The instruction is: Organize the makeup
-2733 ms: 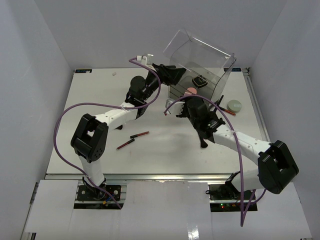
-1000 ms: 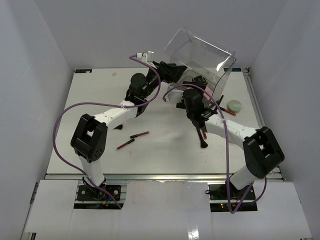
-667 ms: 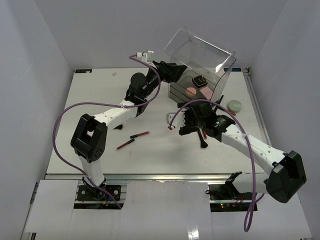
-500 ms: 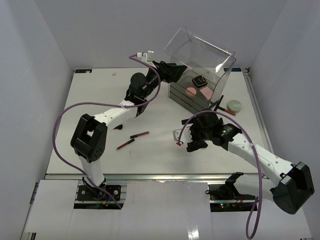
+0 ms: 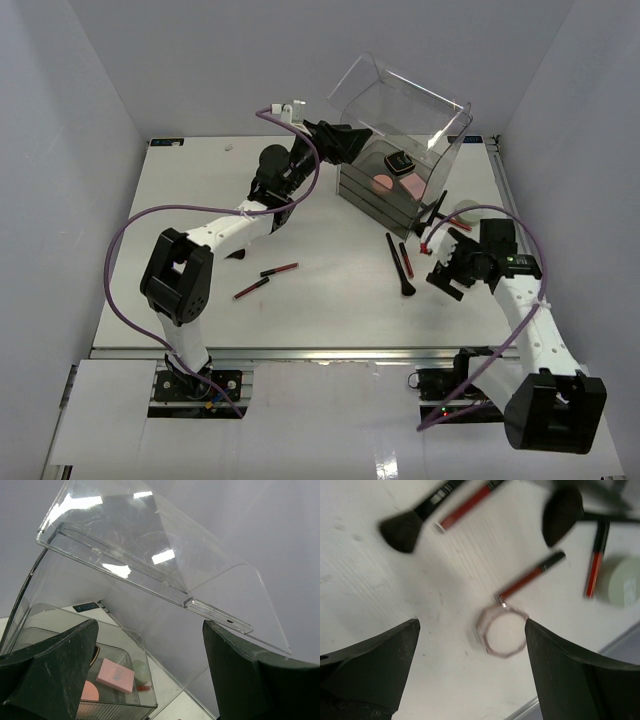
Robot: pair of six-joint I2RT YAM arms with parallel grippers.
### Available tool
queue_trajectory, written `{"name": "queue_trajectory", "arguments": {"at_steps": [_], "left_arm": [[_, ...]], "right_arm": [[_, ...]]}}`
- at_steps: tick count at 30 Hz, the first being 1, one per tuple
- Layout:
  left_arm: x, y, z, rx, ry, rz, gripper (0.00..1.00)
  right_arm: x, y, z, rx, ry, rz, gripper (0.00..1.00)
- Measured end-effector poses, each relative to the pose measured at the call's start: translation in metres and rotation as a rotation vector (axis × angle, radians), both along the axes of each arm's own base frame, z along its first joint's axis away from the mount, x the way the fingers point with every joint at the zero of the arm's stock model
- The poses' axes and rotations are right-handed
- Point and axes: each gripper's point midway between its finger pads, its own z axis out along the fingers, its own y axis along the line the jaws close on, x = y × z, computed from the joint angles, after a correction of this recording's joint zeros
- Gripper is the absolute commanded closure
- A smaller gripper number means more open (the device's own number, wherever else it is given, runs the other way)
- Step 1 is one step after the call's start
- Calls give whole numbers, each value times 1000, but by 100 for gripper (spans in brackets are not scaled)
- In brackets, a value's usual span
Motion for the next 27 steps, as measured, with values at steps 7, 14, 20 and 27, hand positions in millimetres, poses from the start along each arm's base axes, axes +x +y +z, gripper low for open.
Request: {"name": "queue_trajectory", "arguments": {"at_steps": [7, 14, 20, 27], "left_arm": [[1, 2, 2, -2, -3, 0, 4], [1, 4, 4, -10, -6, -4, 4], [0, 4, 5, -15, -9, -11, 4], [0, 5, 5, -17, -7, -12, 4]], "right_arm": [[32, -63, -5, 142, 123, -391, 8], [93, -74, 6, 313, 176, -634, 10], [155, -98, 7, 385, 158, -852, 10], [200, -102, -1, 388, 157, -1001, 10]]}}
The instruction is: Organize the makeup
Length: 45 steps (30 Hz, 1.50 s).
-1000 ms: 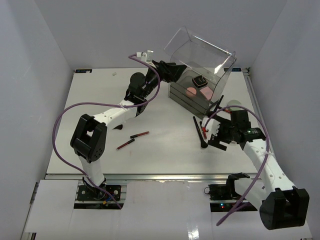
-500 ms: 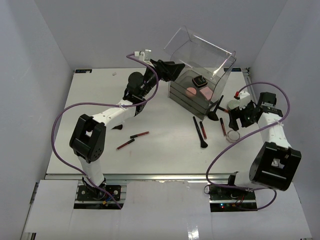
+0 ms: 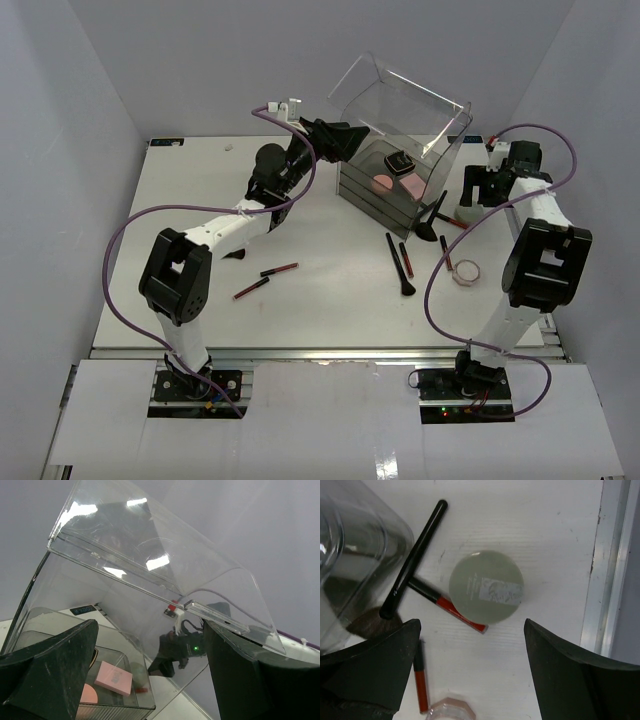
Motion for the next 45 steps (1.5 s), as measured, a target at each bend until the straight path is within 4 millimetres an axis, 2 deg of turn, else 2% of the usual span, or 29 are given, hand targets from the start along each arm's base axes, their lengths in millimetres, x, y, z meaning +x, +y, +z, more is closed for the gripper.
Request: {"name": "queue_trajectory", "arguments": {"at_steps": [3, 7, 17, 26, 33, 45], "left_arm": [[0, 1, 0, -1, 0, 0, 4], [0, 1, 0, -2, 1, -3, 4], [-1, 3, 4, -16, -5, -13, 4], [-1, 2, 4, -18, -3, -19, 4], [-2, 2, 4, -18, -3, -22, 4], [-2, 2, 4, -21, 1, -24, 3]], "right_arm": [[18, 3, -7, 3, 13, -43, 10], [29, 2, -19, 4, 47, -95, 10], [27, -5, -48, -35, 130, -168, 10], [36, -1, -54, -40, 139, -167, 9], [38, -4, -56, -62, 148, -177, 0], [36, -8, -58, -98, 159, -178, 2]]}}
